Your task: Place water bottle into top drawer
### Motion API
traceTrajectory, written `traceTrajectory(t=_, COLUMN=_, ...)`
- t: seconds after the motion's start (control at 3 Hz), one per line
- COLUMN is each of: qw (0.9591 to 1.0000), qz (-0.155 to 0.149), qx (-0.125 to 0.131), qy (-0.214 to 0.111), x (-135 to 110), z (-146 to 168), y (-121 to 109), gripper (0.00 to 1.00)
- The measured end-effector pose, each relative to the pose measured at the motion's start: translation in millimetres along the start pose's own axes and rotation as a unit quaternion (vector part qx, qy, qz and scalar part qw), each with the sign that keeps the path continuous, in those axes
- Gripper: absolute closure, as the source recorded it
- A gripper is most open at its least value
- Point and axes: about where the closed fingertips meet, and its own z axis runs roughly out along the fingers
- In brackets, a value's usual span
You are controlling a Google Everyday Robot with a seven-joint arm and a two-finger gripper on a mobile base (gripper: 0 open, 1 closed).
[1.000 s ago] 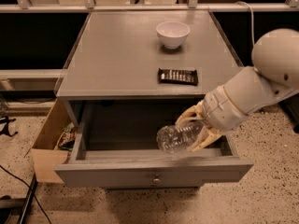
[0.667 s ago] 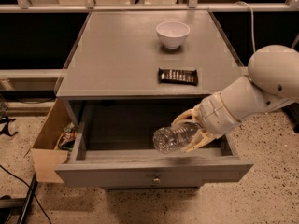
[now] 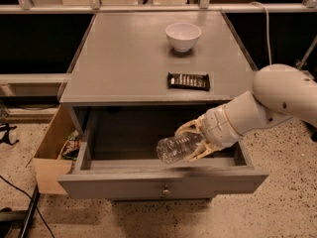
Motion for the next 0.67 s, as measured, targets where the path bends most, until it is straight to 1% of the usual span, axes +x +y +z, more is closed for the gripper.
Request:
traceTrajectory(t=0.33, qw=1.0000, qz=0.000, qx=0.000, qy=0.001, x=0.6, z=-0.6, y=0.9, gripper=1.00)
traceTrajectory(t=0.67, qw=1.0000, qz=-0.005, qx=0.003, qy=0.007, x=14.4, z=6.3, y=3.1, gripper=1.00)
